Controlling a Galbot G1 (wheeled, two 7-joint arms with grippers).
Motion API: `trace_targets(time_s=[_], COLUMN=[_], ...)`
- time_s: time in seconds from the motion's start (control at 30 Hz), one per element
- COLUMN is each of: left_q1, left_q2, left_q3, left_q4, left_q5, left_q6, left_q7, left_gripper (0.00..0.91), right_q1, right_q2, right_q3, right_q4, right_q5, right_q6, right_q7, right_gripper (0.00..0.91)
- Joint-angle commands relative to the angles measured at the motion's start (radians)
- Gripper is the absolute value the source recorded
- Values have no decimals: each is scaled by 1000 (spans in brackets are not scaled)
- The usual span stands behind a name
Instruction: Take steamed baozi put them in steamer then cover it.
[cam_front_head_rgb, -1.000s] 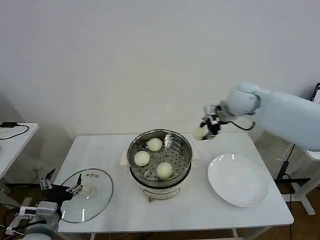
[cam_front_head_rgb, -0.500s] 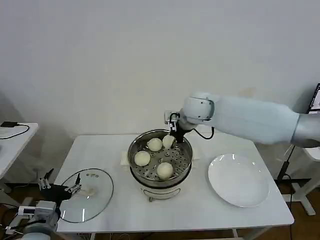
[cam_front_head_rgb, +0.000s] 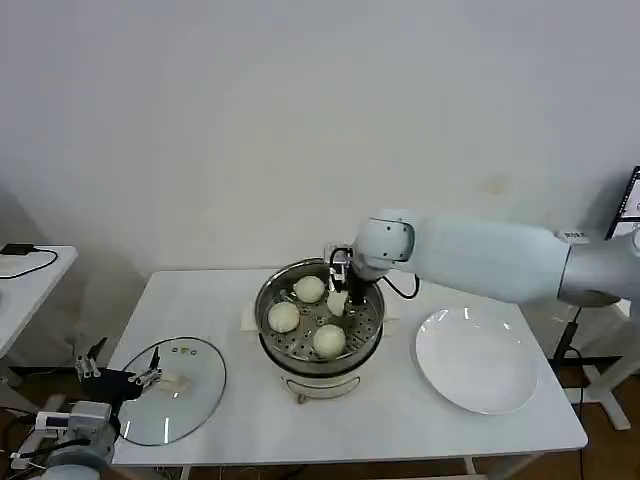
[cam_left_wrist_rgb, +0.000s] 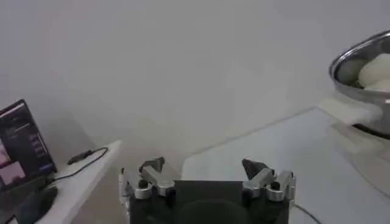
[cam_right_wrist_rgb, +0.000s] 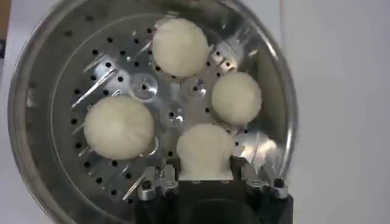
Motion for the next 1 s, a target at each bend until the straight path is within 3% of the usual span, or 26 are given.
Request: trace_targets(time_s=[0.03,0.47,0.5,0.53,0.57,1.0], left_q1=[1,4,4,4,5,5], left_q2=[0,-1,-1,-1,-1,2], left_q3=[-2,-4,-3,-4,-4,-8], left_q4=[-1,-8,-8,-8,-8,-12], left_q5=[0,0,0,0,0,-1], left_q6=[0,0,0,0,0,0], left_q7=[1,1,1,1,1,1], left_gripper=[907,907,907,907,907,907], right_q1=[-36,-47,-47,-48,-48,-21], right_q2=[12,9,10,9,9,-38], right_q3=[3,8,9,9,9,82], right_q4=[-19,-28,-29,-31,-31,23], right_q5=[-38,-66,-71,-76,-76,-71], right_q6=[-18,-12,-11,-9,-10,-5], right_q7=[-3,-6,-6,-4,-4,27], right_gripper=[554,564,645,836,907,907])
